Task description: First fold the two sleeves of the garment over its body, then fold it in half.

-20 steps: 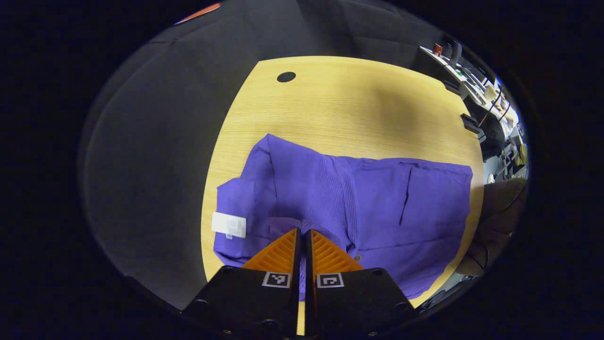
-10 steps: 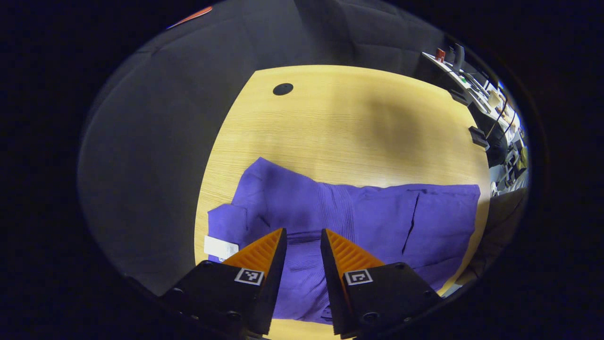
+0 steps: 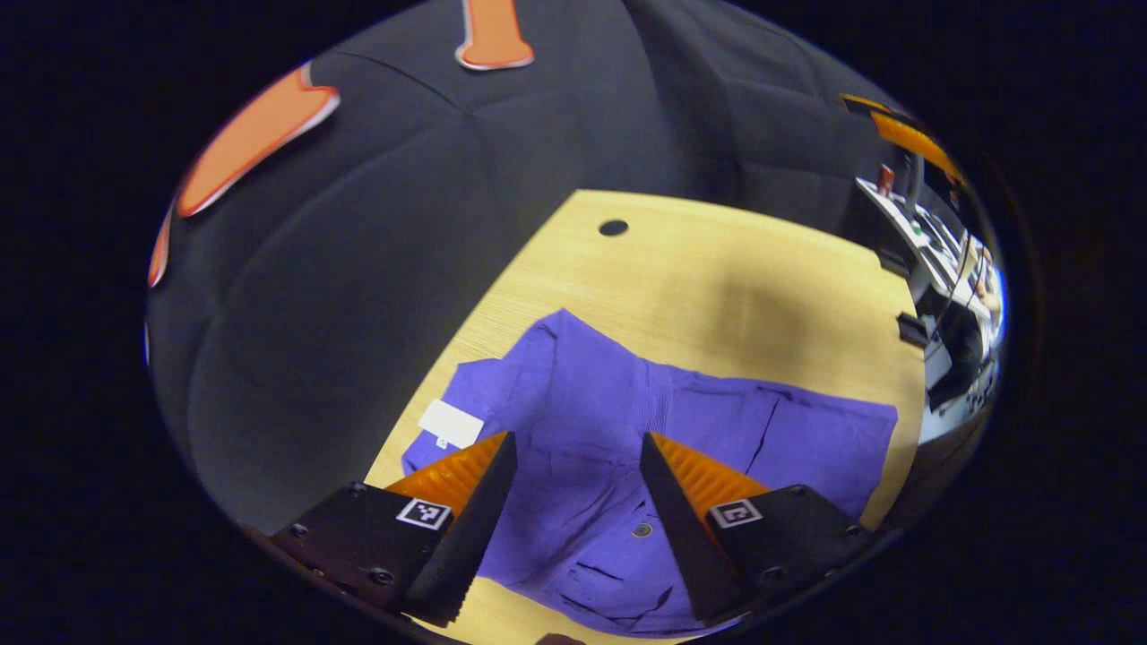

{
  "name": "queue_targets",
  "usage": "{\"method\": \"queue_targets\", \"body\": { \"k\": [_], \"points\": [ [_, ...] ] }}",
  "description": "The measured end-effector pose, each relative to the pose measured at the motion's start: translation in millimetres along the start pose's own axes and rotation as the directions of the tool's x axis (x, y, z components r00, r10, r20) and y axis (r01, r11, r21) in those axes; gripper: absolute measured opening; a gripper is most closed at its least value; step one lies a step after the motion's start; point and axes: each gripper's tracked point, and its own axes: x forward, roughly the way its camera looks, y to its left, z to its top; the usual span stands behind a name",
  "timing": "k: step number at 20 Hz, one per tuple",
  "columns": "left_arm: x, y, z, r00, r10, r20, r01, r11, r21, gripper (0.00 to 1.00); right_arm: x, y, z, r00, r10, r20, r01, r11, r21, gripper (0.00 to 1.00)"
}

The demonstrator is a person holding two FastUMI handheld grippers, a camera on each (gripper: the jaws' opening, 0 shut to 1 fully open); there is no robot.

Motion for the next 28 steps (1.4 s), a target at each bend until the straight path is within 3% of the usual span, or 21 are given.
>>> {"method": "queue_targets", "body": {
  "k": [1, 6, 9, 11, 14, 19, 23, 26, 28],
  "points": [
    [-12.9, 6.1, -4.7, 0.999, 0.036, 0.03, -0.036, 0.999, -0.018, 0.94, -0.2, 6.6, -5.0, 1.0, 0.005, -0.014, -0.005, 1.0, -0.004, 0.96],
    [-88.3, 19.3, -17.6, 0.956, 0.253, 0.151, -0.235, 0.964, -0.127, 0.95, -4.9, 42.5, -29.4, 0.996, 0.048, -0.081, -0.051, 0.998, -0.03, 0.96],
    [-132.7, 21.0, -42.0, 0.924, 0.338, 0.177, -0.299, 0.93, -0.213, 0.95, -4.7, 63.5, -47.4, 0.988, 0.078, -0.134, -0.083, 0.996, -0.038, 0.96],
    [-151.0, 21.5, -64.0, 0.906, 0.391, 0.165, -0.336, 0.898, -0.285, 0.95, -4.3, 74.6, -64.3, 0.98, 0.089, -0.176, -0.098, 0.994, -0.046, 0.96],
    [-174.6, 14.4, -115.3, 0.877, 0.47, 0.103, -0.392, 0.823, -0.412, 0.96, -5.5, 86.6, -94.1, 0.964, 0.098, -0.245, -0.117, 0.991, -0.064, 0.96],
    [-177.9, -17.9, -204.0, 0.882, 0.468, -0.059, -0.415, 0.711, -0.568, 0.96, -8.8, 112.3, -161.4, 0.9, 0.137, -0.413, -0.166, 0.986, -0.033, 0.96],
    [-153.5, -57.9, -261.0, 0.907, 0.383, -0.173, -0.398, 0.65, -0.648, 0.97, -14.9, 122.4, -215.8, 0.825, 0.142, -0.547, -0.185, 0.983, -0.024, 0.97],
    [-138.6, -95.4, -300.6, 0.92, 0.287, -0.269, -0.391, 0.595, -0.703, 0.98, -24.0, 129.8, -248.9, 0.754, 0.156, -0.638, -0.203, 0.979, -0.001, 0.97],
    [-133.7, -109.5, -323.2, 0.914, 0.239, -0.328, -0.405, 0.585, -0.703, 0.98, -29.2, 129.9, -269.4, 0.71, 0.146, -0.689, -0.204, 0.979, -0.003, 0.97]
  ]
}}
